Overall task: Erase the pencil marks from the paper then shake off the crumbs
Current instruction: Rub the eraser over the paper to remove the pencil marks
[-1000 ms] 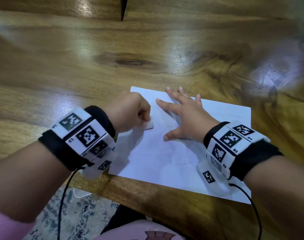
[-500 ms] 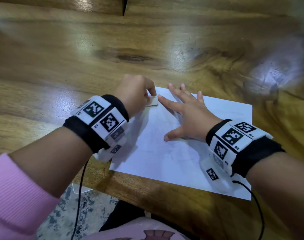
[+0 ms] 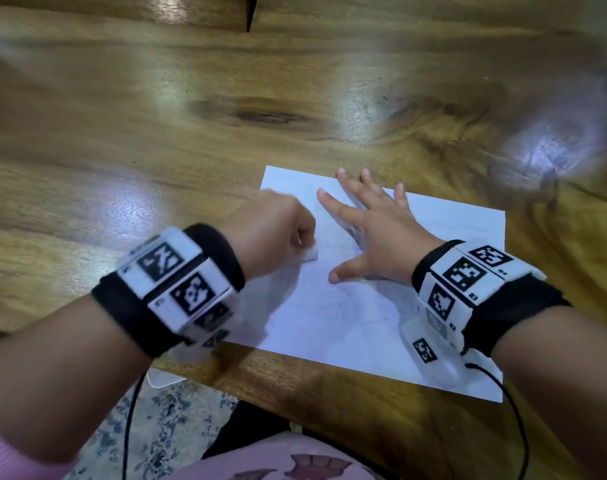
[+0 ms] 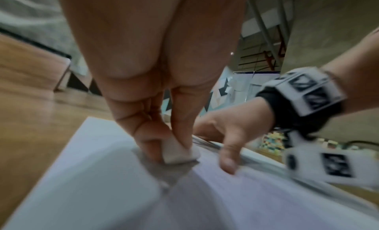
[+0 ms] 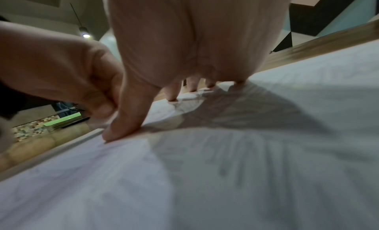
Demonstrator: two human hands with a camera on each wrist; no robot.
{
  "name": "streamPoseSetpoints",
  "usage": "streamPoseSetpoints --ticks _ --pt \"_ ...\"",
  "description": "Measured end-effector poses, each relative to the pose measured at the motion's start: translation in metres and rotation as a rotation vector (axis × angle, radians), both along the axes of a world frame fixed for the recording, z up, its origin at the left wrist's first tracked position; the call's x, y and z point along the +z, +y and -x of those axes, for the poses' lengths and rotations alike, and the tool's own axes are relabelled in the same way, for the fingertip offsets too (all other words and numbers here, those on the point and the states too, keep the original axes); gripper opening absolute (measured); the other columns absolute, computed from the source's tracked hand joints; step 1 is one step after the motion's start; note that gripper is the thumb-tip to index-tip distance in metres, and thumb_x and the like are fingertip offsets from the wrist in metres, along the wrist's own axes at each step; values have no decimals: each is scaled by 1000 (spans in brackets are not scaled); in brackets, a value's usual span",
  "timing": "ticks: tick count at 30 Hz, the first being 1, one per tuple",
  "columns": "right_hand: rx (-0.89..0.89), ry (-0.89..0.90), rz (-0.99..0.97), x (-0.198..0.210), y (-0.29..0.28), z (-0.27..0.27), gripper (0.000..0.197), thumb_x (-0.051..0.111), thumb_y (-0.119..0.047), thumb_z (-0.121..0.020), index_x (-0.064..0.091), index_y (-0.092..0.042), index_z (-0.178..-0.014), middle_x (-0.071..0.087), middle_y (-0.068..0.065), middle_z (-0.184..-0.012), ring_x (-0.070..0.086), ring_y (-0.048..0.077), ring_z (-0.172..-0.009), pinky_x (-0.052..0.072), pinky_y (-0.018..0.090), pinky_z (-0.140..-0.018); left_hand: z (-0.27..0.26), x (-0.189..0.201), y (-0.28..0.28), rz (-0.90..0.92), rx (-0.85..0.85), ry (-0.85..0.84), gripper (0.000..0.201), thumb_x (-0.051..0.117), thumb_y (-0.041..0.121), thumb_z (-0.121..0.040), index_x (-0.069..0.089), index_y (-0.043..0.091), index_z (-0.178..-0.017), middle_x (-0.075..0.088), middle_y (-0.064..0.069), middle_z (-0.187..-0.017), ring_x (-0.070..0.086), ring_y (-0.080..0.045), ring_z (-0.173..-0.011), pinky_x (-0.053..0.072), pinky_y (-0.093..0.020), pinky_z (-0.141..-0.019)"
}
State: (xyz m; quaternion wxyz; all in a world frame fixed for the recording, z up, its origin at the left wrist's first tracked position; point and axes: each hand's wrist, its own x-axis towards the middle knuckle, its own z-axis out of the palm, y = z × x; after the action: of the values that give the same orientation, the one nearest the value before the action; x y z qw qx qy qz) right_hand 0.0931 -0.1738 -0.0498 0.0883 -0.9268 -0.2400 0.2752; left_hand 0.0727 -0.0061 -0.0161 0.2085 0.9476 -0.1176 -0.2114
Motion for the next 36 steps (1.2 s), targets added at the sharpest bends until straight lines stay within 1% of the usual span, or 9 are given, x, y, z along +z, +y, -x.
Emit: streamPoseSetpoints --ticks 5,7,10,12,16,21,26,31,36 --pt "-3 2 -9 1 1 0 112 72 -60 -63 0 -42 -147 -22 -8 -156 -23 18 -143 -16 49 -111 -34 -1 -2 29 184 -112 19 55 4 -80 70 9 -92 71 -11 -91 57 -21 -79 27 -14 -62" --pt "4 -2 5 1 1 0 113 72 -61 -63 -1 -41 -147 -23 -8 -156 -23 19 -143 -15 50 -111 -36 -2 -5 28 205 -124 17 55 6 -81 69 8 -89 68 -7 -83 52 -18 -76 30 -17 -67" --pt "1 3 8 0 0 0 113 72 -61 -63 -2 -42 -146 -24 -8 -155 -24 18 -143 -16 50 -111 -8 -1 -2 21 29 -6 12 58 8 -77 68 13 -73 58 4 -64 50 -16 -69 26 -22 -54" --pt "0 7 -1 0 0 0 113 72 -61 -63 -1 -42 -146 -23 -8 -155 -24 18 -142 -17 49 -111 1 -2 1 30 -30 39 13 59 7 -75 70 15 -77 67 0 -71 54 -16 -69 30 -21 -53" --pt "-11 2 -24 0 0 1 112 73 -59 -63 1 -42 -147 -22 -8 -156 -24 17 -143 -17 49 -111 -31 -4 4 25 195 -123 19 54 4 -80 68 10 -90 59 -2 -75 50 -17 -74 29 -19 -62" --pt "-10 8 -23 0 0 1 112 73 -59 -62 1 -42 -147 -22 -8 -156 -24 17 -142 -16 49 -112 -11 2 9 -14 -28 50 11 63 8 -75 70 13 -82 62 -1 -73 55 -19 -73 33 -24 -55" --pt "-16 6 -32 1 -1 1 111 73 -59 -63 1 -43 -146 -22 -9 -155 -25 16 -142 -18 47 -111 -22 0 16 65 213 -30 23 58 0 -76 67 13 -94 66 -5 -72 54 -17 -65 34 -21 -64" --pt "7 -3 -4 0 -1 3 115 72 -62 -61 -3 -43 -146 -26 -8 -154 -27 17 -141 -18 49 -111 -7 1 16 -47 9 50 19 59 0 -75 70 15 -76 66 2 -64 54 -17 -67 32 -15 -50" --pt "18 9 10 0 -2 2 117 71 -64 -61 -6 -42 -146 -27 -7 -154 -29 18 -141 -19 50 -111 -22 2 14 24 173 -113 9 61 7 -79 69 8 -82 63 -6 -75 59 -24 -78 30 -17 -52"
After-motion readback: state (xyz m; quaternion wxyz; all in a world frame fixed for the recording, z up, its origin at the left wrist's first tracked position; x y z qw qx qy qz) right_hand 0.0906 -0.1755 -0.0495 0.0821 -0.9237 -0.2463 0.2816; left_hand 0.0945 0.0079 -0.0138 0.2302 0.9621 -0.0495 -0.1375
